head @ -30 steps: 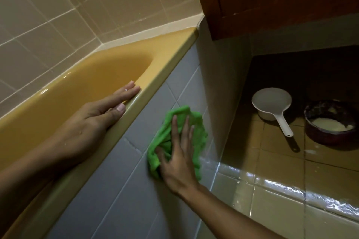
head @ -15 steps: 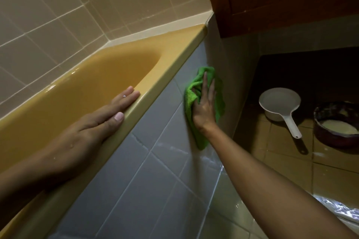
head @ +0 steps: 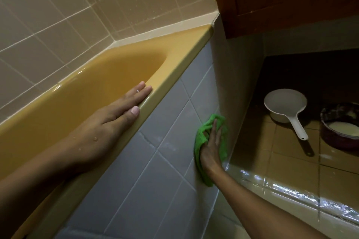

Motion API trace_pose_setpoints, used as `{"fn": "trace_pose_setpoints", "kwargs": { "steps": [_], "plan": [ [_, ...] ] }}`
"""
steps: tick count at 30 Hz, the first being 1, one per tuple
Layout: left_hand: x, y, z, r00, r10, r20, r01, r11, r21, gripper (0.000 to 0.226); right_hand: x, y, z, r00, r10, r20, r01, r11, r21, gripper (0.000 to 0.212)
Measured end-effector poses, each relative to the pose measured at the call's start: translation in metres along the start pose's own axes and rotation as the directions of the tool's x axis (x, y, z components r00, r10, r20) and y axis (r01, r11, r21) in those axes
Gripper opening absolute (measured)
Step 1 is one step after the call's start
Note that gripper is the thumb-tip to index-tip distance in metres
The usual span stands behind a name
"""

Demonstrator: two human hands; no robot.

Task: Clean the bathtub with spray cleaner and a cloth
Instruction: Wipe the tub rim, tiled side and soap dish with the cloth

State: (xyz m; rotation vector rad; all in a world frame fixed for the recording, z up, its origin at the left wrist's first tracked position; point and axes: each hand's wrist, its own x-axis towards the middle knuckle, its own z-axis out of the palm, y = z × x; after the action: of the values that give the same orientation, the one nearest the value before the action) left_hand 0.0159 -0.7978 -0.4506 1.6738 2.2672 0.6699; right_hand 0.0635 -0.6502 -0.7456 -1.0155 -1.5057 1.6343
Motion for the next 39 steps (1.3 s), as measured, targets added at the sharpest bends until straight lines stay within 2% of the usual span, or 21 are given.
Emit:
{"fn": "trace_pose_setpoints", "kwargs": {
  "steps": [3,6,11,14,17,20,23,25,28,30,35,39],
  "plan": [
    [0.008,-0.005,-0.001,0.996,-0.085,0.039,0.082,0.993,0.079,0.049,-0.026,0.004,0.007,0.995,-0.054,0.084,0.058,0.997,-0.048,0.085],
    [0.013,-0.007,-0.001,0.997,-0.072,0.041,0.067,0.993,0.097,0.051,-0.05,-0.006,0.013,0.982,-0.149,0.115,0.16,0.983,-0.091,0.097],
    [0.018,-0.012,0.0,0.998,-0.052,0.044,0.047,0.991,0.122,0.053,-0.05,-0.055,0.015,0.962,-0.253,0.102,0.256,0.966,-0.024,0.079],
    [0.02,-0.014,-0.001,0.998,-0.032,0.05,0.023,0.988,0.156,0.056,-0.026,-0.084,0.012,0.957,-0.282,0.06,0.283,0.959,-0.002,0.081],
    [0.02,-0.013,0.0,0.997,-0.028,0.073,0.012,0.977,0.213,0.06,0.008,-0.107,0.005,0.968,-0.25,0.026,0.25,0.968,-0.016,0.085],
    [0.019,-0.01,-0.001,0.993,-0.041,0.115,0.009,0.963,0.268,0.053,0.034,-0.12,-0.003,0.982,-0.187,-0.012,0.186,0.98,-0.076,0.072],
    [0.02,-0.005,-0.004,0.987,-0.048,0.151,0.004,0.96,0.281,0.057,0.038,-0.118,-0.007,0.993,-0.118,-0.028,0.116,0.991,-0.064,0.066],
    [0.02,-0.001,-0.006,0.98,-0.093,0.176,0.044,0.964,0.263,0.072,0.034,-0.108,-0.007,0.998,-0.043,-0.035,0.042,0.998,-0.038,0.063],
    [0.018,0.005,-0.009,0.974,-0.141,0.176,0.128,0.988,0.087,0.091,0.03,-0.075,-0.002,0.998,-0.01,-0.067,0.01,1.0,0.004,0.061],
    [0.017,0.01,-0.008,0.975,-0.163,0.149,0.16,0.986,0.037,0.089,0.03,-0.041,0.001,0.997,-0.015,-0.079,0.015,1.0,0.004,0.061],
    [0.018,0.021,-0.002,0.965,-0.243,0.097,0.238,0.969,0.059,0.084,0.024,0.038,0.005,0.998,0.024,-0.054,-0.022,0.999,0.042,0.063],
    [0.019,0.019,0.005,0.97,-0.238,0.035,0.234,0.967,0.101,0.08,0.003,0.091,0.01,0.999,0.039,-0.027,-0.037,0.998,0.059,0.068]
  ]
}}
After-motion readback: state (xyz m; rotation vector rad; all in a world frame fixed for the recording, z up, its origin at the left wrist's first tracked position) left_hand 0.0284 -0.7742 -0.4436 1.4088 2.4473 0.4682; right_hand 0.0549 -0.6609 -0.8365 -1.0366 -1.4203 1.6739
